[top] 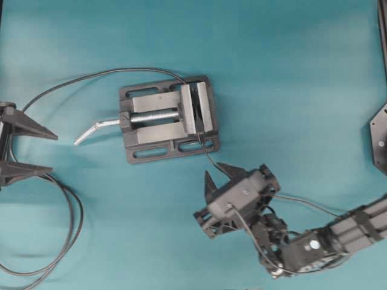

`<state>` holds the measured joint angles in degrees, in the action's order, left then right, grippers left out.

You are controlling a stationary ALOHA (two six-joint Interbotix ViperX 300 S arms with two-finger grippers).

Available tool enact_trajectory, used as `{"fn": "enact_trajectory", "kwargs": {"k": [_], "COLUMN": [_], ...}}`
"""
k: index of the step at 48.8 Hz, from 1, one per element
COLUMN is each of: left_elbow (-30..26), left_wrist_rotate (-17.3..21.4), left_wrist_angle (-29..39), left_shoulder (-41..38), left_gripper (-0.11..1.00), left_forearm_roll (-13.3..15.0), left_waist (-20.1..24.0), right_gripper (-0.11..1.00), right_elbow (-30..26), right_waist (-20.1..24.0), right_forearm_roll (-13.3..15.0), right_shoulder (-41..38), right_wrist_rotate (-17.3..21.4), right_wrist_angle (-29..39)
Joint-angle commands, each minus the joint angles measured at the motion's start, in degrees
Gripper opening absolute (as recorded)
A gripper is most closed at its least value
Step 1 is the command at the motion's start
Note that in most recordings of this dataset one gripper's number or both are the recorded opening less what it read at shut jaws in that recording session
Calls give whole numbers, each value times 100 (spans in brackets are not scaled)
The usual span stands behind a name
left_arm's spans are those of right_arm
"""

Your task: Insert the USB cable into the fixed female connector.

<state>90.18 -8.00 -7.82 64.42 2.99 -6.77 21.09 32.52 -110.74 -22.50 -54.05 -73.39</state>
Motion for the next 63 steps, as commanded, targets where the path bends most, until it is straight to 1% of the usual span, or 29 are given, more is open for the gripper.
{"fn": "enact_trajectory", "kwargs": {"k": [1, 10, 20, 25, 31, 39, 44, 51, 52, 60, 63], "left_elbow": [-62, -70, -70, -62, -70, -70, -70, -70, -70, -70, -70], "left_wrist_rotate": [-35, -35, -35, -44, -35, -35, -35, -44, -35, -44, -44], "left_wrist_angle": [-44, -44, -44, -44, -44, -44, -44, -53, -44, -44, -44], "left_shoulder": [-53, -53, -44, -44, -53, -53, -53, -53, -53, -44, -44], "left_gripper": [94, 94, 94, 94, 94, 94, 94, 94, 94, 94, 94], "left_forearm_roll": [-18, -18, -18, -18, -18, -18, -18, -18, -18, -18, -18], "left_waist": [9, 9, 9, 0, 9, 9, 9, 9, 9, 0, 0], "right_gripper": [44, 44, 44, 44, 44, 44, 44, 44, 44, 44, 44], "right_elbow": [211, 949, 1854, 2312, 2944, 3674, 4078, 4597, 4711, 5265, 5493], "right_waist": [9, 9, 9, 9, 0, -123, -272, -545, -615, -940, -1037], "right_forearm_roll": [149, 457, 940, 1222, 1670, 2188, 2663, 3524, 3709, 4667, 4957], "right_shoulder": [439, 905, 1556, 1925, 2514, 3226, 3656, 4219, 4333, 5010, 5326], "right_wrist_rotate": [88, 378, 756, 914, 1020, 1178, 1310, 1564, 1626, 1846, 1881], "right_wrist_angle": [-26, 88, 343, 466, 606, 940, 1257, 1670, 1714, 1767, 1784]}}
